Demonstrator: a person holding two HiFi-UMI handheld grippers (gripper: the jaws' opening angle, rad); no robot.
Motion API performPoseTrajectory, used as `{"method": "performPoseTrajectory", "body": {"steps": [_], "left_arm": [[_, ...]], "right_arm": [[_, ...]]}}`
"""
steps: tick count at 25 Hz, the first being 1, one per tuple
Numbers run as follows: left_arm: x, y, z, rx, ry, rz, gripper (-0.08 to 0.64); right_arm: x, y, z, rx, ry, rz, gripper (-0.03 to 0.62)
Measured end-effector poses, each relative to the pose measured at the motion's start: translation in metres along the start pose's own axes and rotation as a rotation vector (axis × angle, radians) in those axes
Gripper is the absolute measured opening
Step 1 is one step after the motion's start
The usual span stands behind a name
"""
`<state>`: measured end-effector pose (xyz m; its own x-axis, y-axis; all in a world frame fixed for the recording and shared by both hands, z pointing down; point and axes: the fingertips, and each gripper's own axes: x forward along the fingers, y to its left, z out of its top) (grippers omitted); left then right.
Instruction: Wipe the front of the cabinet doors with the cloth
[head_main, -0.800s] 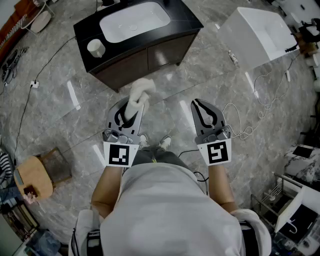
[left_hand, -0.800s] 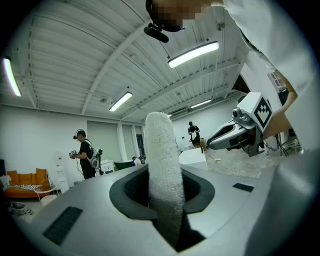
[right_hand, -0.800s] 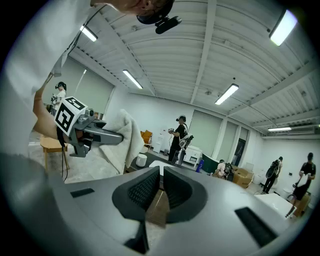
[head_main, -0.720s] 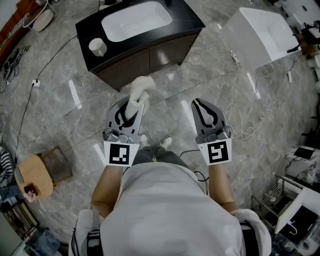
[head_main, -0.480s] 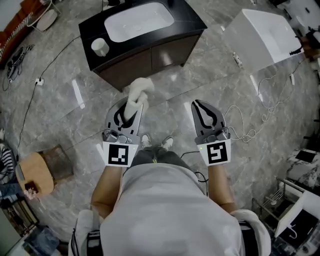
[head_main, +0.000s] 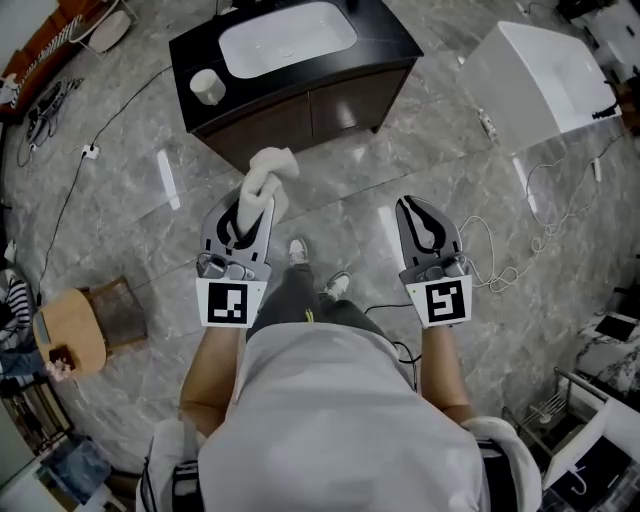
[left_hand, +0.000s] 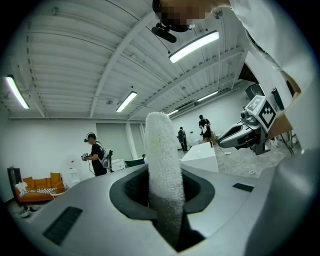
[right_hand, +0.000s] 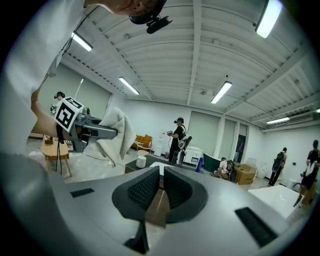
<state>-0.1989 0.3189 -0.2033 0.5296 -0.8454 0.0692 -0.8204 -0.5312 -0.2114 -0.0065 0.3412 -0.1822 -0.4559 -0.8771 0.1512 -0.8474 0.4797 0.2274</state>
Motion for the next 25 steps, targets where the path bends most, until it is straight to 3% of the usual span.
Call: {"method": "performPoseTrajectory", "body": {"steps": [5, 12, 17, 21, 25], "left_arm": [[0.027, 0.017, -0.010, -0.010, -0.012, 0.005, 0.106], [0.102, 0.063, -0.048, -0.065, -0.002, -0.022, 0.106], [0.179, 0.102, -0.053, -0.043, -0.040, -0.071, 0.106], [0.217, 0.113, -0.058, -0.037, -0.054, -0.120, 0.106], [0.243, 0.118, -0.059, -0.022, -0.053, -0.148, 0.106]], "right_arm": [[0.022, -0.015, -0.011, -0.011, 0.047, -0.004, 0.051], [0.102, -0.055, -0.007, -0.057, 0.085, -0.025, 0.051], [0.171, -0.078, 0.013, -0.094, 0.065, -0.025, 0.051], [0.202, -0.087, 0.006, -0.187, 0.165, 0.003, 0.051], [0.226, -0.103, 0.008, -0.201, 0.174, 0.003, 0.051]]}}
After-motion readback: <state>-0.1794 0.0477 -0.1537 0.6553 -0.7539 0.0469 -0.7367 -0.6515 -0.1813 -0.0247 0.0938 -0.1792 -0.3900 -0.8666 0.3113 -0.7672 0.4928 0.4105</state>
